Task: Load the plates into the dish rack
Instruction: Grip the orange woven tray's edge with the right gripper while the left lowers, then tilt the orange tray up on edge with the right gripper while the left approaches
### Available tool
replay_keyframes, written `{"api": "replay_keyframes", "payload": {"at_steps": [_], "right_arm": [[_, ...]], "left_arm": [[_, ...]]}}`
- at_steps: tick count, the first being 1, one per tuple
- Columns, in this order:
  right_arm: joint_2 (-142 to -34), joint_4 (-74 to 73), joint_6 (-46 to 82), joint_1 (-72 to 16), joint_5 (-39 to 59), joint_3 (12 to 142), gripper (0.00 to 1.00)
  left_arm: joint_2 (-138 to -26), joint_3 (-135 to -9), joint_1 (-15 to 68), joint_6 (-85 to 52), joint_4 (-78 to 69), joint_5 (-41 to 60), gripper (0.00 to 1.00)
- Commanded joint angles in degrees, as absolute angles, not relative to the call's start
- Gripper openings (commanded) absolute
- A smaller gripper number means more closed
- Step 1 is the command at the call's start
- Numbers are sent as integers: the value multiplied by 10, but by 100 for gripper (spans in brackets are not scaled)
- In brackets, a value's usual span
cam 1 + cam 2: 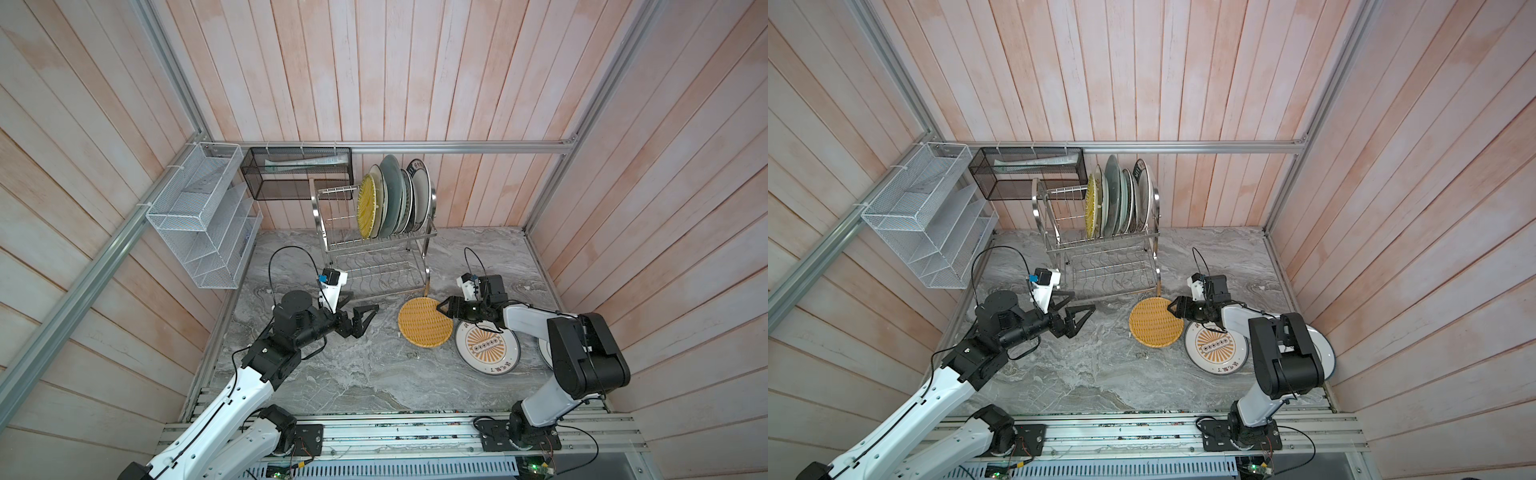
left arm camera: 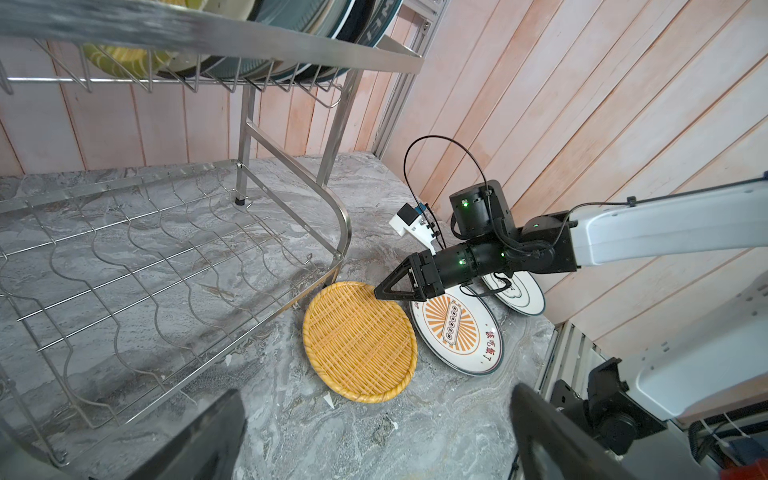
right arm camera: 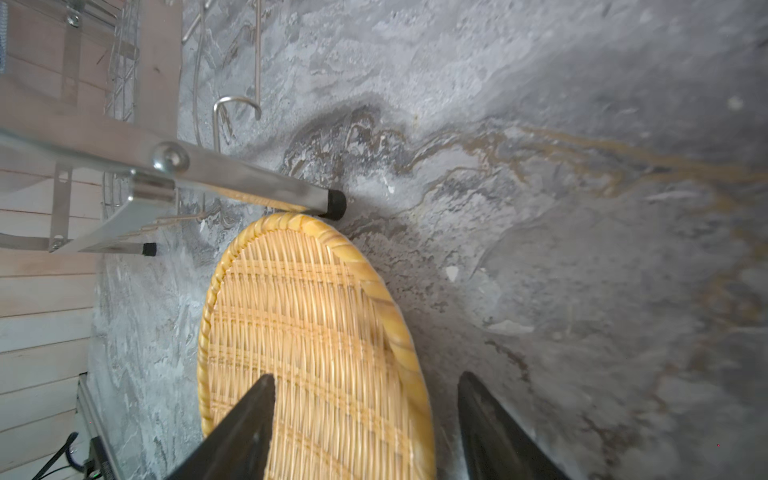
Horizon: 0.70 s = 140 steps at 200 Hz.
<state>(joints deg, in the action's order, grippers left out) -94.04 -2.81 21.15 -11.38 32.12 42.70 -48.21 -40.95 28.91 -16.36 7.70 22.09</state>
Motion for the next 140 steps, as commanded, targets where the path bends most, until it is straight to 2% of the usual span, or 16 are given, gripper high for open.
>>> {"api": "replay_keyframes", "payload": {"at_steps": [1, 48, 97, 140], "right_arm": [[-958, -17, 202, -127, 347, 427, 67], [-980, -10, 202, -149, 339, 424, 53], [-976, -50, 236, -169, 351, 399, 22], [-938, -87, 275, -170, 381, 375, 1]], "left_arm": [[-481, -396, 287, -170, 57, 225, 100], [-484, -397, 287, -171, 56, 225, 100], [-475, -392, 287, -175, 55, 212, 100], [-460, -386, 287, -182, 53, 188, 100]]}}
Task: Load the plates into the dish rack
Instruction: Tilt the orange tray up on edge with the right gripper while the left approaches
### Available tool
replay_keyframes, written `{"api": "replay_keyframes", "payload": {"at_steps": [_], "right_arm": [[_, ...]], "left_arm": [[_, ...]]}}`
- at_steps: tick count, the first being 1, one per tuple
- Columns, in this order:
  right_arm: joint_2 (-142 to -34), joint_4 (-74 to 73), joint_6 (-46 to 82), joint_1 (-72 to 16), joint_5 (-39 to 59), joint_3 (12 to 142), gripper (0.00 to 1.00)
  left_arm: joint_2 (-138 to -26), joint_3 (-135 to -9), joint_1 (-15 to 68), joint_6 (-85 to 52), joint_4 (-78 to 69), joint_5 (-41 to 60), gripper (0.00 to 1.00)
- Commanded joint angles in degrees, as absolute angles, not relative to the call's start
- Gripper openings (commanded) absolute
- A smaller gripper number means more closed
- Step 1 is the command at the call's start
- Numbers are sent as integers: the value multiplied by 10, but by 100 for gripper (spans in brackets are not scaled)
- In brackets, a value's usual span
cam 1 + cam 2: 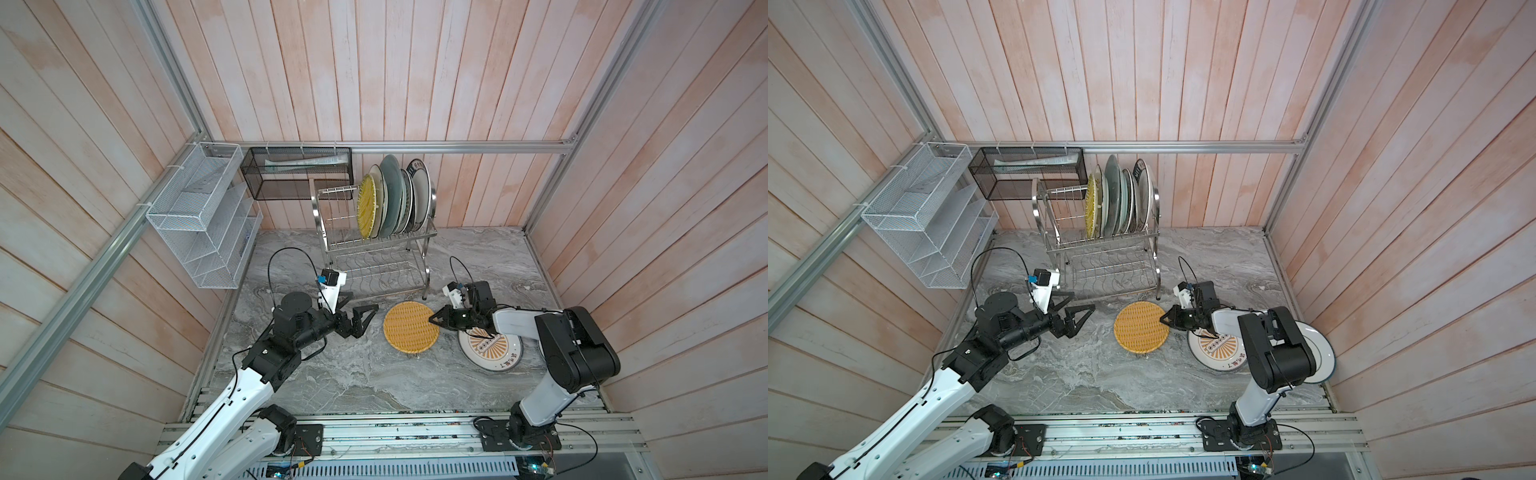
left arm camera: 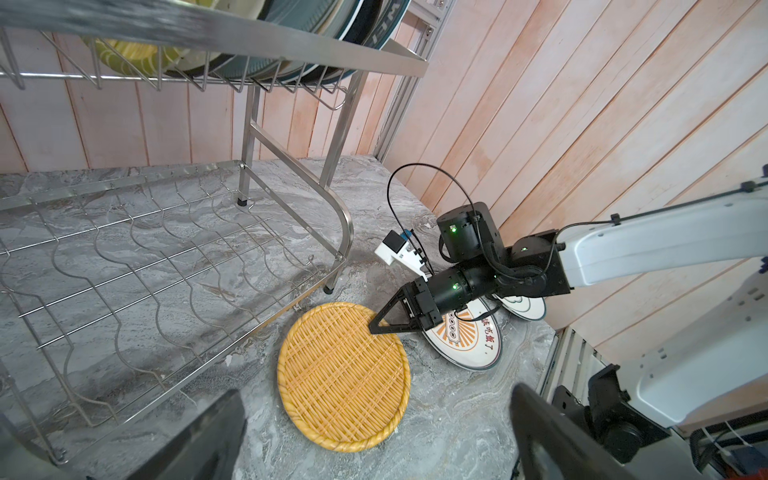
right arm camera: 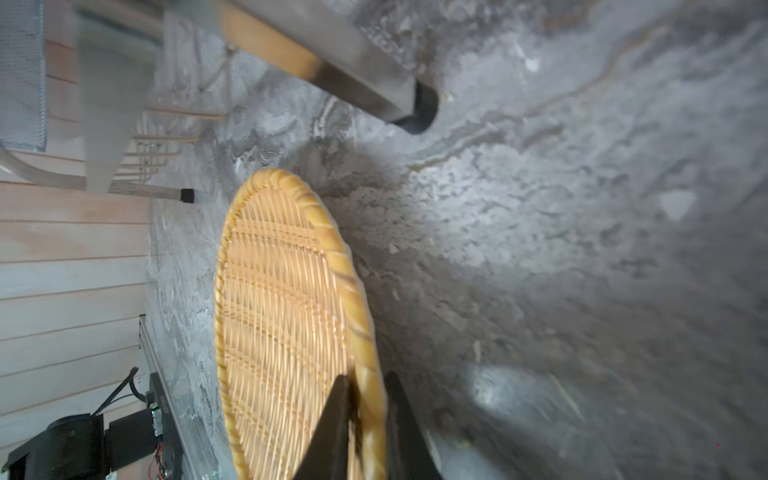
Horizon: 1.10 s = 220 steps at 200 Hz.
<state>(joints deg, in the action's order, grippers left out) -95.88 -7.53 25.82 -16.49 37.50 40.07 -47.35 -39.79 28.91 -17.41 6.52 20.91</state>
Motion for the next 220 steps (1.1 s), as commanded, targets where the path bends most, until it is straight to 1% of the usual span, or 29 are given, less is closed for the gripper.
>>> {"api": "replay_keyframes", "payload": {"at_steps": [1, 31, 63, 74, 86, 105, 121, 133, 146, 171, 190, 211, 220], "right_arm": [[-937, -89, 276, -170, 382, 374, 1], [-883, -105, 319, -170, 398, 356, 0], [-807, -80, 357, -168, 386, 350, 0], [-779, -70, 369, -165, 382, 348, 0], [-750, -56, 381, -158, 380, 347, 0], [-707, -31, 405, -139, 380, 348, 0], [-670, -12, 432, -121, 378, 347, 0], [-646, 11, 450, -112, 366, 352, 0], [-622, 41, 468, -105, 346, 360, 0], [-595, 106, 498, -101, 305, 388, 0], [-582, 138, 522, -98, 292, 404, 0], [-563, 154, 551, -93, 281, 409, 0], [-555, 159, 563, -91, 279, 408, 0]], "left_arm": [[-459, -385, 287, -183, 53, 188, 100], [-440, -364, 287, -211, 32, 176, 100], [-419, -319, 291, -241, -39, 187, 100], [-421, -311, 308, -233, -53, 177, 100], [-430, -306, 346, -211, -67, 152, 100], [-451, -301, 429, -144, -93, 94, 100], [-474, -293, 514, -54, -128, 14, 100], [-505, -293, 573, 18, -154, -25, 100], [-550, -300, 616, 89, -177, -64, 100], [-655, -329, 666, 211, -212, -126, 100], [-724, -343, 689, 299, -275, -164, 100], [-777, -361, 695, 345, -333, -180, 100], [-798, -370, 697, 362, -349, -183, 98]]}}
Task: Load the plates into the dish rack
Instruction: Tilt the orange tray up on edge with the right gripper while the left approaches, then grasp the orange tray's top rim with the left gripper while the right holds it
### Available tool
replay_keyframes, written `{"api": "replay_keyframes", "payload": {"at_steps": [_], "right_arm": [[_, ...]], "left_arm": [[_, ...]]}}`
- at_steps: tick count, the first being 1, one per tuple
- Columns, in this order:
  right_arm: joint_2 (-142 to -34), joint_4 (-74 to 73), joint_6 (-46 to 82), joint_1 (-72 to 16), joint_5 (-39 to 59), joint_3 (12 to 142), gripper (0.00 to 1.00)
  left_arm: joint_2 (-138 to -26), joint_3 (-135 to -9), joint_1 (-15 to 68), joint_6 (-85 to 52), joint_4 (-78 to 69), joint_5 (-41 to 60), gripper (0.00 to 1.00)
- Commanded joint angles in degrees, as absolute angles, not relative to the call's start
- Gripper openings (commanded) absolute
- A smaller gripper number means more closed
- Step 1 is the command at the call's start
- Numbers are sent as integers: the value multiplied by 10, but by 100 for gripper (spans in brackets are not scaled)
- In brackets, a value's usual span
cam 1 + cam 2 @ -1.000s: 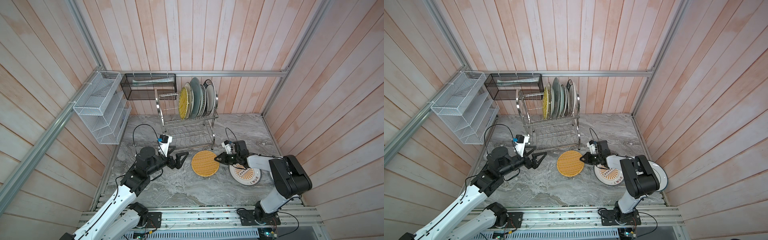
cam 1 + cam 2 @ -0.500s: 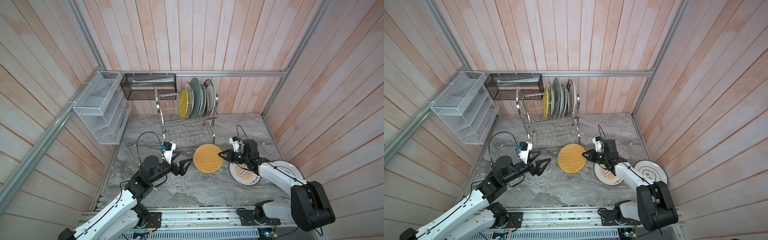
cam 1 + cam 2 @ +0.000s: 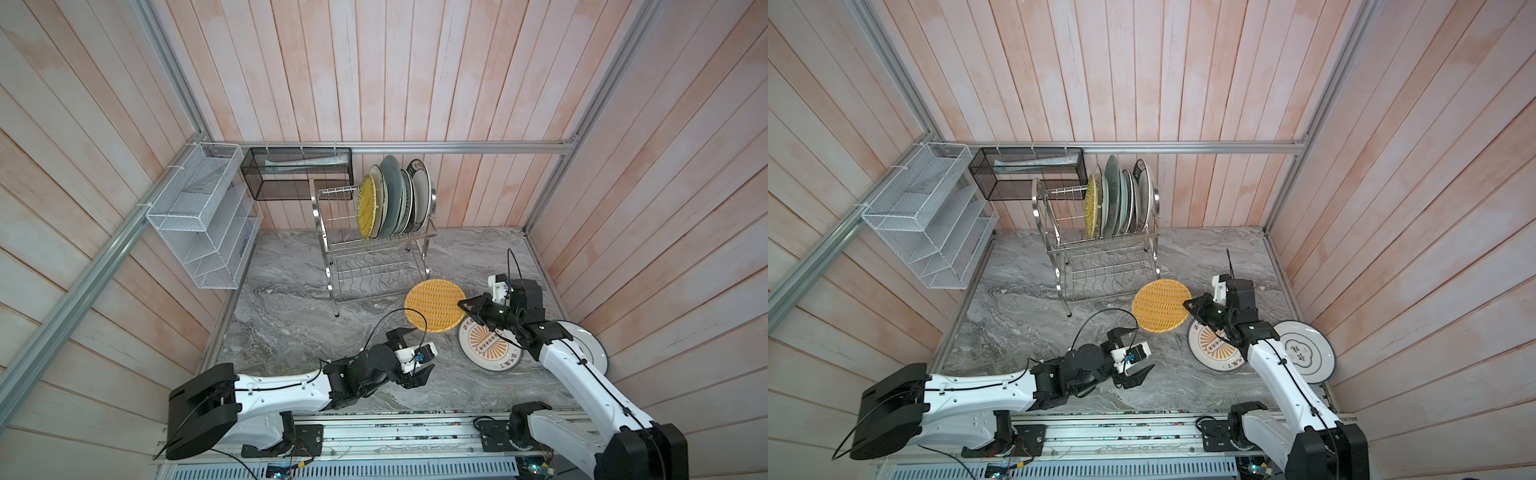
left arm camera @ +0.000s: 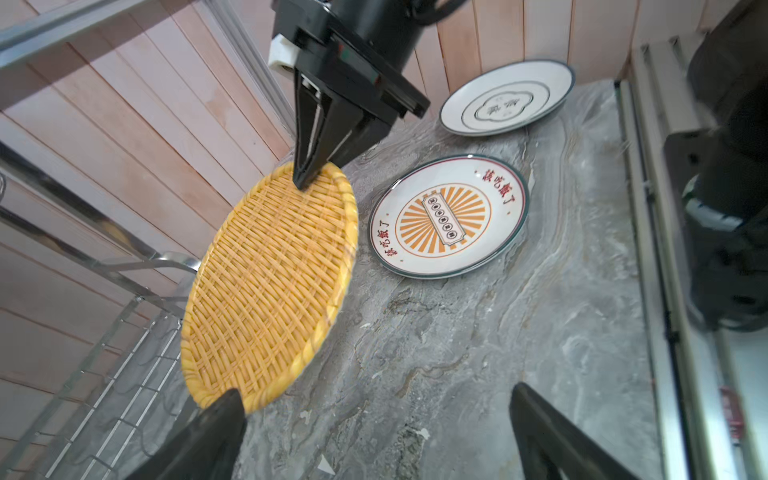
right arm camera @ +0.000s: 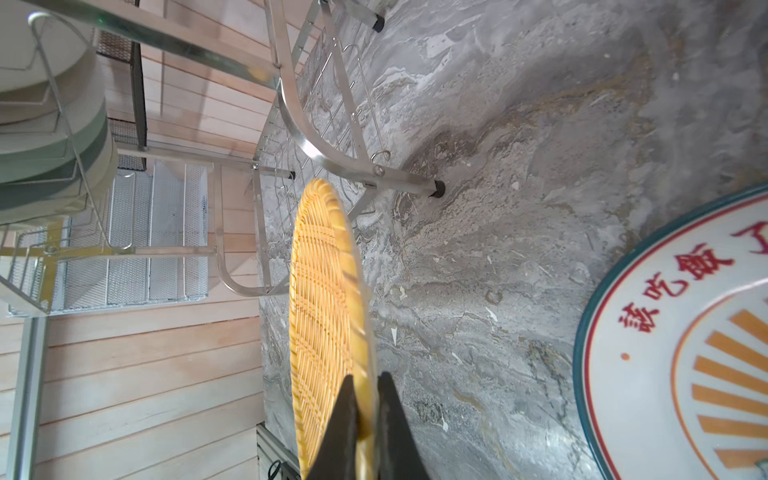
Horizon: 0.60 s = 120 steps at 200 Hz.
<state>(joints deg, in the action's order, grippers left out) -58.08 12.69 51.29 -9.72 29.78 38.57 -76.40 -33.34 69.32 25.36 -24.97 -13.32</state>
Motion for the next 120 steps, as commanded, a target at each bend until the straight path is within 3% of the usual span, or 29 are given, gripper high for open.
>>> {"api": "replay_keyframes", "payload": {"at_steps": [1, 50, 79, 103, 120], "right_arm": [[-554, 159, 565, -91, 279, 408, 0], [-530, 178, 595, -85, 278, 411, 0], [-530, 181, 598, -83, 278, 416, 0], [-530, 181, 600, -82, 277, 417, 0], [-529, 179, 604, -81, 279, 415, 0]], "left_arm": [[-800, -371, 697, 364, -350, -184, 98], [-888, -407, 699, 441, -420, -233, 87], [-918, -427, 699, 463, -418, -235, 70], [-931, -441, 699, 469, -408, -237, 50], [-942, -450, 699, 477, -405, -250, 45]]}}
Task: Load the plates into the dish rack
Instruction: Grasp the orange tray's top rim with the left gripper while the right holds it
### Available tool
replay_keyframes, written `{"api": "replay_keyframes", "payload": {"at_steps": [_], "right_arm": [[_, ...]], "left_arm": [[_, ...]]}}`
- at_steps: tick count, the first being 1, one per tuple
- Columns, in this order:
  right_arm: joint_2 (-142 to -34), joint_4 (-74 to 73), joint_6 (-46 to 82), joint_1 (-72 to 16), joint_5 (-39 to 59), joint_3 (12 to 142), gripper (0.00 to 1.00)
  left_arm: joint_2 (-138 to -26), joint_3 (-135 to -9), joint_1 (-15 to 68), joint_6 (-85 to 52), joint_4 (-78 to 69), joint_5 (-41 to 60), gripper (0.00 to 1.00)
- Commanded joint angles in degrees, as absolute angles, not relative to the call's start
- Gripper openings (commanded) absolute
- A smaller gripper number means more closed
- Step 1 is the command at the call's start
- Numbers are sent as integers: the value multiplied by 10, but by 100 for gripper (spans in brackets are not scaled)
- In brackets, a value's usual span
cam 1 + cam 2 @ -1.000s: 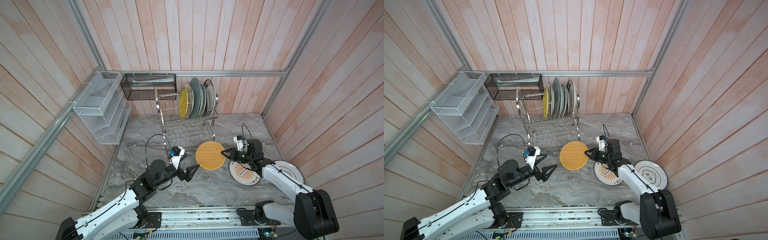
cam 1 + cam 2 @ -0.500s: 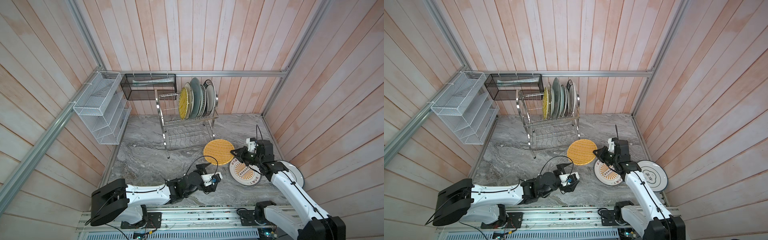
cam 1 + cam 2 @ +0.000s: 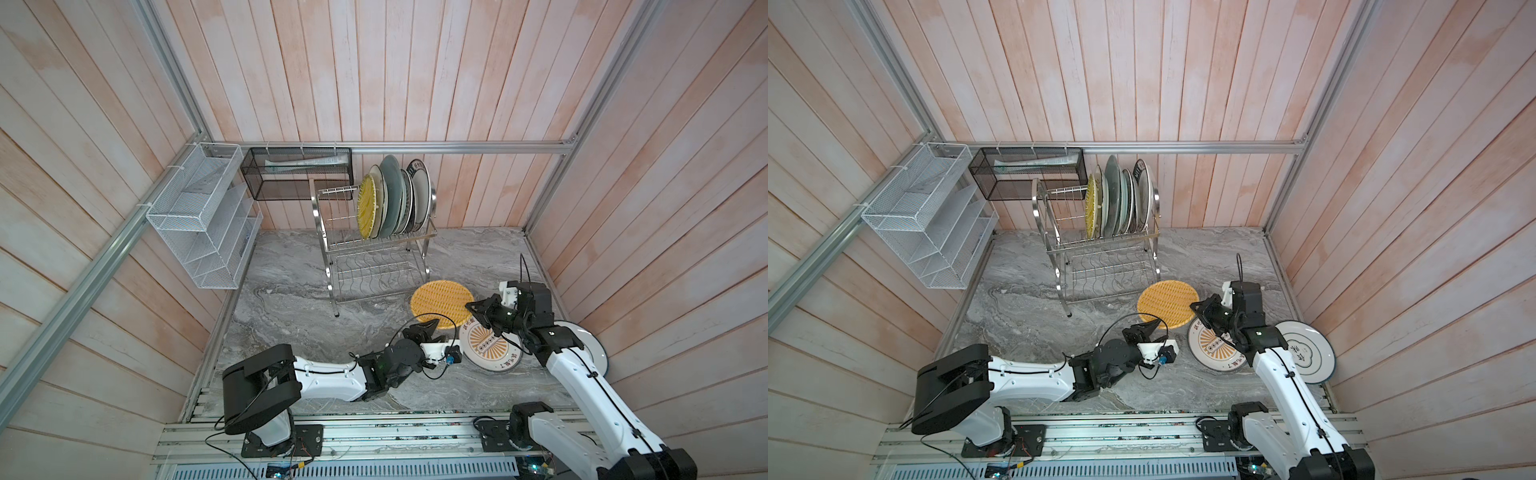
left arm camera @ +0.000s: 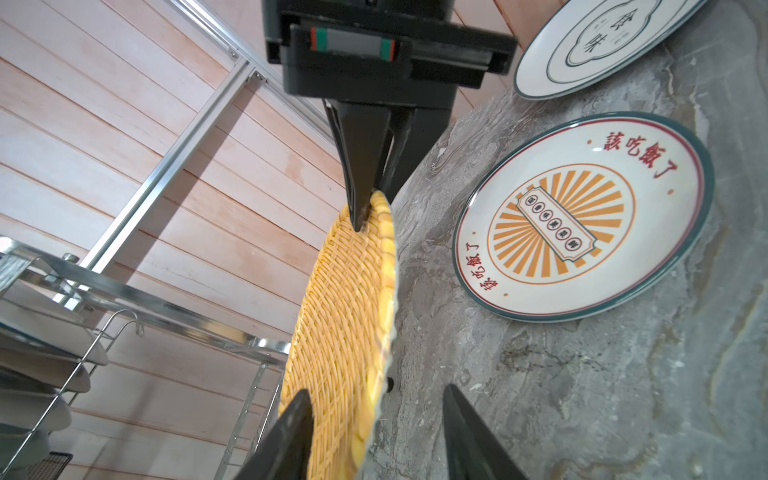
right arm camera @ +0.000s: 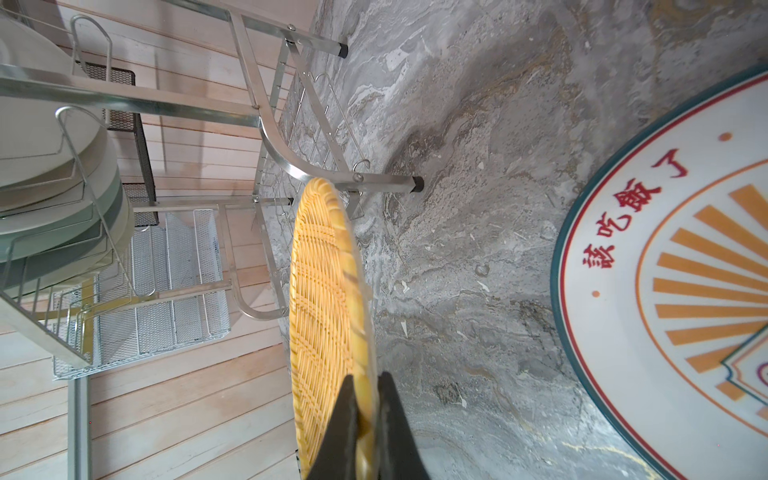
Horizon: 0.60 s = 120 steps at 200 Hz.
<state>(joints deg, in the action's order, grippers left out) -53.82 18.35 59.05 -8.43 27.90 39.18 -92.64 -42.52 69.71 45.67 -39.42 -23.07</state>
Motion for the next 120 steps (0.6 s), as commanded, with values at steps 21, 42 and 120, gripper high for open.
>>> {"api": "replay_keyframes", "payload": {"at_steps": [21, 42, 120], "right_arm": [[-524, 182, 606, -82, 279, 413, 0], [-516, 185, 609, -82, 278, 412, 0], [-480, 167, 613, -82, 295, 398, 2]], "left_arm": [[-951, -457, 699, 485, -407, -261, 33], [-957, -463, 698, 490, -405, -269, 18], [-895, -441, 699, 467, -386, -262, 0]]}}
